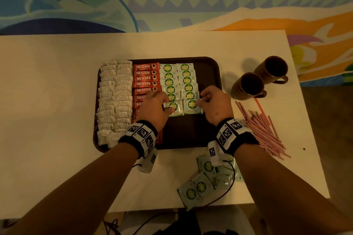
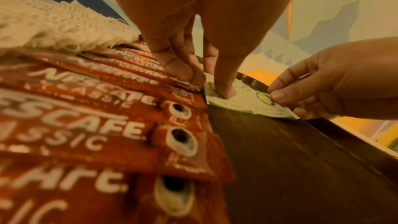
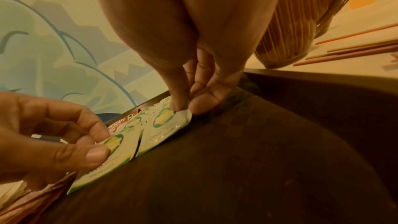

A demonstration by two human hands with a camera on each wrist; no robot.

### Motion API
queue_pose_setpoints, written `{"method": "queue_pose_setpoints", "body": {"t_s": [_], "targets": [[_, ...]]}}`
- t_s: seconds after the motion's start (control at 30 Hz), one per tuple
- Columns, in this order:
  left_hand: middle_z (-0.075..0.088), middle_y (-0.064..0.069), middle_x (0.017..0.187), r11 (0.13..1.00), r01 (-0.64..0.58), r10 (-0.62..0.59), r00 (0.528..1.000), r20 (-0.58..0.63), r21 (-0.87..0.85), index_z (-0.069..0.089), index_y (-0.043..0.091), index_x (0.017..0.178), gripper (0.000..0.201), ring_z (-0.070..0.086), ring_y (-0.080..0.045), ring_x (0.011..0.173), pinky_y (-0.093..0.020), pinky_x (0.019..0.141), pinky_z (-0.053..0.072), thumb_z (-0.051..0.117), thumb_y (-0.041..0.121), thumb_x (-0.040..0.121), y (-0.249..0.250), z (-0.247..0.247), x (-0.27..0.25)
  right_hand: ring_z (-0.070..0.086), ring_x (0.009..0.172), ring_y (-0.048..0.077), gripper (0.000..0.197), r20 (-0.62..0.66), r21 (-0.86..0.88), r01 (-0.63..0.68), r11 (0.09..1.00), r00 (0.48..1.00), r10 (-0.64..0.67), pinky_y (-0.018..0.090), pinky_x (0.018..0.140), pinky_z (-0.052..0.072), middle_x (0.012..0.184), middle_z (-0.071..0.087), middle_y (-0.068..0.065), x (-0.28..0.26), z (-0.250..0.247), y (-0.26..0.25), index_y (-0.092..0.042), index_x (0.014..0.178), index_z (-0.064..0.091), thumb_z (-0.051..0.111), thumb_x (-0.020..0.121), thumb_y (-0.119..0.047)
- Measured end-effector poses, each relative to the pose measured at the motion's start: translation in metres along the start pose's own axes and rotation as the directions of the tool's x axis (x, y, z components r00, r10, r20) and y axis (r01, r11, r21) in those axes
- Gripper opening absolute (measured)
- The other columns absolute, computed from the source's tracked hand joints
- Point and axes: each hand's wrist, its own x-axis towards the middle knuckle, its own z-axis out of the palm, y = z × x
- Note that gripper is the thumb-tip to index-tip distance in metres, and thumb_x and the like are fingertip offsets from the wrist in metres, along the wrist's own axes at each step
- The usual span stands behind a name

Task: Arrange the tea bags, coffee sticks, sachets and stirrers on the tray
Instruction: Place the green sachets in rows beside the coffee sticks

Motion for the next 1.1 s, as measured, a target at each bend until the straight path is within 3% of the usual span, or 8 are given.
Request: {"method": "queue_pose_setpoints", "body": {"t_s": [0.4,0.57,0.7,0.83,0.93,1.1], "targets": [[0.051,-0.002,0.113,0.999,0.025,-0.024,1.0,-0.005,0.036,0.065,0.016,0.107,0.032,0.056,-0.021,0.1,-0.033,0.088,0.05,0.082,0.025,0.082,0.001,0.0,0.0,0.065,0.092,0.019,0.028,0.0,-0.029,-0.005,1.0,1.0,0.005,0.038,0.086,0.058,0.097,0.068,0.002,-0.001,0.002,-0.004,-0.014,0.111,0.067,0.08,0.087,-0.021],[0.05,-0.006,0.123,0.999,0.027,-0.027,1.0,-0.017,0.034,0.062,0.014,0.114,0.039,0.055,-0.023,0.108,-0.031,0.09,0.045,0.082,0.026,0.082,0.003,-0.003,-0.003,0.064,0.096,0.018,0.033,-0.034,-0.055,0.0,0.998,0.999,-0.002,0.034,0.086,0.055,0.107,0.068,0.003,-0.004,0.0,-0.006,-0.014,0.116,0.066,0.08,0.088,-0.026],[0.05,-0.006,0.124,1.0,-0.018,0.019,0.998,-0.054,0.022,0.061,0.015,0.115,0.04,0.055,-0.021,0.105,-0.03,0.088,0.046,0.081,0.027,0.083,0.009,-0.009,-0.01,0.064,0.09,0.014,0.03,-0.054,-0.063,0.025,0.998,0.998,-0.028,0.032,0.082,0.056,0.101,0.068,0.0,-0.015,-0.014,-0.009,-0.016,0.113,0.068,0.08,0.088,-0.028],[0.052,-0.003,0.118,0.993,-0.118,0.12,0.991,-0.053,0.027,0.062,0.015,0.109,0.034,0.05,-0.014,0.103,-0.024,0.085,0.038,0.082,0.025,0.083,0.02,-0.009,-0.028,0.063,0.077,0.004,0.015,0.033,-0.105,0.05,0.993,0.998,-0.047,0.018,0.064,0.047,0.085,0.068,-0.009,-0.044,-0.036,-0.008,-0.023,0.099,0.07,0.08,0.087,-0.025],[0.055,0.003,0.101,0.981,-0.192,0.192,0.981,0.006,0.022,0.064,0.017,0.098,0.028,0.052,-0.01,0.087,-0.021,0.073,0.042,0.084,0.026,0.081,0.025,-0.003,-0.048,0.064,0.075,0.004,0.015,0.166,-0.125,0.069,0.99,0.985,-0.048,0.018,0.061,0.044,0.08,0.068,-0.01,-0.072,-0.046,-0.001,-0.028,0.09,0.068,0.082,0.085,-0.026],[0.055,0.006,0.092,0.971,-0.226,0.204,0.951,0.232,0.072,0.063,0.021,0.093,0.023,0.055,-0.011,0.08,-0.035,0.075,0.054,0.081,0.031,0.083,0.035,0.011,-0.084,0.064,0.075,0.007,0.013,0.372,-0.266,0.146,0.953,0.927,-0.038,0.013,0.057,0.04,0.078,0.065,-0.013,-0.113,-0.05,0.019,-0.028,0.09,0.072,0.083,0.084,-0.027]]}}
